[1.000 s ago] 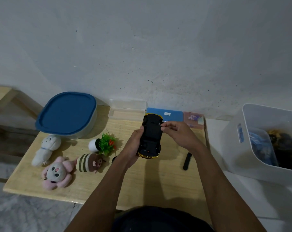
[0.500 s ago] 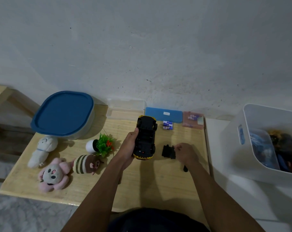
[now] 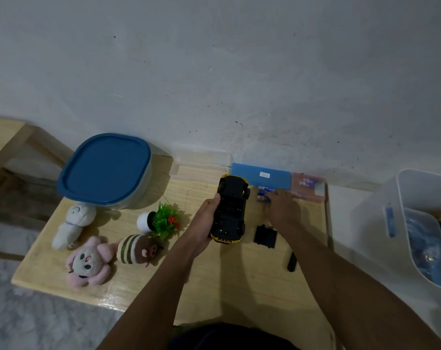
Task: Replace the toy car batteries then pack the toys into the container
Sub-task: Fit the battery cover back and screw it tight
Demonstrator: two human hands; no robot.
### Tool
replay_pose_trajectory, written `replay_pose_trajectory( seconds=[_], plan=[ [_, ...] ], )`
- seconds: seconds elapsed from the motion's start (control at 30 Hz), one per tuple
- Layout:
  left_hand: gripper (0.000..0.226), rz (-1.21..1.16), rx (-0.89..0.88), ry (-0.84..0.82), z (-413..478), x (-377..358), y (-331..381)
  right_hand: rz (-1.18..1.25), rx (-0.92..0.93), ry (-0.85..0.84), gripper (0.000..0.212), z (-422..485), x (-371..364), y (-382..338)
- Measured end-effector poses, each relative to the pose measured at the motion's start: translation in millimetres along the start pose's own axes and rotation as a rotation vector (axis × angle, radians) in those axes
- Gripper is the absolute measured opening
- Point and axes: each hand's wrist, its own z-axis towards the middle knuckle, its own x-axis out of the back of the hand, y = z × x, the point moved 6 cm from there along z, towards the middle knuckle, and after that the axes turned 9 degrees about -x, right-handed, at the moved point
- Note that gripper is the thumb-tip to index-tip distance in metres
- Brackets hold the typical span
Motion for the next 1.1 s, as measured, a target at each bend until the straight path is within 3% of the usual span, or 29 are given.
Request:
replay_pose_trajectory(
  seconds=[0.13,0.2,0.37,0.5,0.57,0.67,0.83,1.1],
  plan=[
    [0.056,-0.013,-0.006,0.016,5.0,3.1,1.8,-0.011,0.026,0.021,0.029,6.2,-1.0,-1.6],
    [0.055,-0.011,-0.005,0.005,5.8,3.9,2.3,0.115,0.009,0.034,0.029,5.6,-0.7,0.7],
    [0.059,-0.017,0.001,-0.033,6.6,2.0,2.4,1.053,-0.118,-0.073,0.031,-18.7,30.0,-6.3],
    [0.059,-0.013,-0.003,-0.036,3.9,-1.6,2.1,1.408,-0.114,-0.13,0.029,-48.1,62.2,-26.4],
    [0.065,-0.027,-0.005,-0.013,3.3,-1.7,0.0,1.41,-0.075,-0.129,0.019,-63.0,68.9,-38.1],
    [0.047,-0.052,-0.024,0.039,1.3,-2.1,0.2,1.275,-0.057,-0.064,0.018,-78.7,65.6,-50.4],
    [0.035,-0.112,-0.015,0.06,-5.7,-4.1,0.1,0.903,-0.003,0.246,0.024,-87.3,65.5,-55.6],
    [0.021,-0.079,-0.057,0.032,-11.2,-4.6,5.0,1.036,-0.148,0.237,0.025,-97.6,55.0,-52.8]
  ],
)
